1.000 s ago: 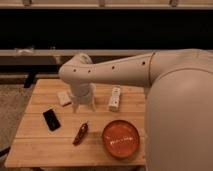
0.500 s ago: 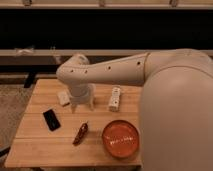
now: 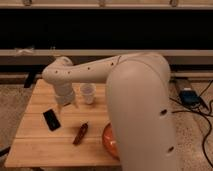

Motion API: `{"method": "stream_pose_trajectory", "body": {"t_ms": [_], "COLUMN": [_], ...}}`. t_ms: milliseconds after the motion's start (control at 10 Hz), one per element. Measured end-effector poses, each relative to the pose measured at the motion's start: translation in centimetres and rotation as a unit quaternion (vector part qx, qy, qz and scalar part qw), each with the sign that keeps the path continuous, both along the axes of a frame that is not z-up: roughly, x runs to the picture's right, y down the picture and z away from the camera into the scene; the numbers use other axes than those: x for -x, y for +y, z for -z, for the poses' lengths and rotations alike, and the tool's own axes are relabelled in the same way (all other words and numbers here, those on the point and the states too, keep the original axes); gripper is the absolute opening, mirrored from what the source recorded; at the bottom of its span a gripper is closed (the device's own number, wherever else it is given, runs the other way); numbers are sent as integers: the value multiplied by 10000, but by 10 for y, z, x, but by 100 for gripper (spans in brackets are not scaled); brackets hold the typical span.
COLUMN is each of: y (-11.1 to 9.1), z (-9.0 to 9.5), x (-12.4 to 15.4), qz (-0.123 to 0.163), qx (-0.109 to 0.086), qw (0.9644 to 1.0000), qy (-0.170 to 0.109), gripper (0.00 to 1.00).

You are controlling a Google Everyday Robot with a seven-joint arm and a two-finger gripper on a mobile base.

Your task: Wipe the white sponge on the table

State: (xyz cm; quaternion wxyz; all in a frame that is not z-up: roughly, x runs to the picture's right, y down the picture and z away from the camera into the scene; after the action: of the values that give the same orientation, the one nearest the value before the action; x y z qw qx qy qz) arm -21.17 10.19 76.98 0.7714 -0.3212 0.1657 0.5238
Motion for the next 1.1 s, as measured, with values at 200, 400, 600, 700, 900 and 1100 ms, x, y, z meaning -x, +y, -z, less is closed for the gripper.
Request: {"method": "stream_pose_trajectory", "body": {"t_ms": [200,400,600,700,900,1100], "y": [1,1,-1,-6,-18,-33], "z": [-17,-37,-55,-67,-96,-121], "x": [22,34,58,61,64,63], "qz": [156,279,425,458,473,413], "qx": [-3,-104,-255,-340,-480,-569], "qw": [9994,9986,9974,9971,9968,9969], "qy": [-318,-436,-519,-494,-421,-348], "gripper": [65,65,65,65,65,65]}}
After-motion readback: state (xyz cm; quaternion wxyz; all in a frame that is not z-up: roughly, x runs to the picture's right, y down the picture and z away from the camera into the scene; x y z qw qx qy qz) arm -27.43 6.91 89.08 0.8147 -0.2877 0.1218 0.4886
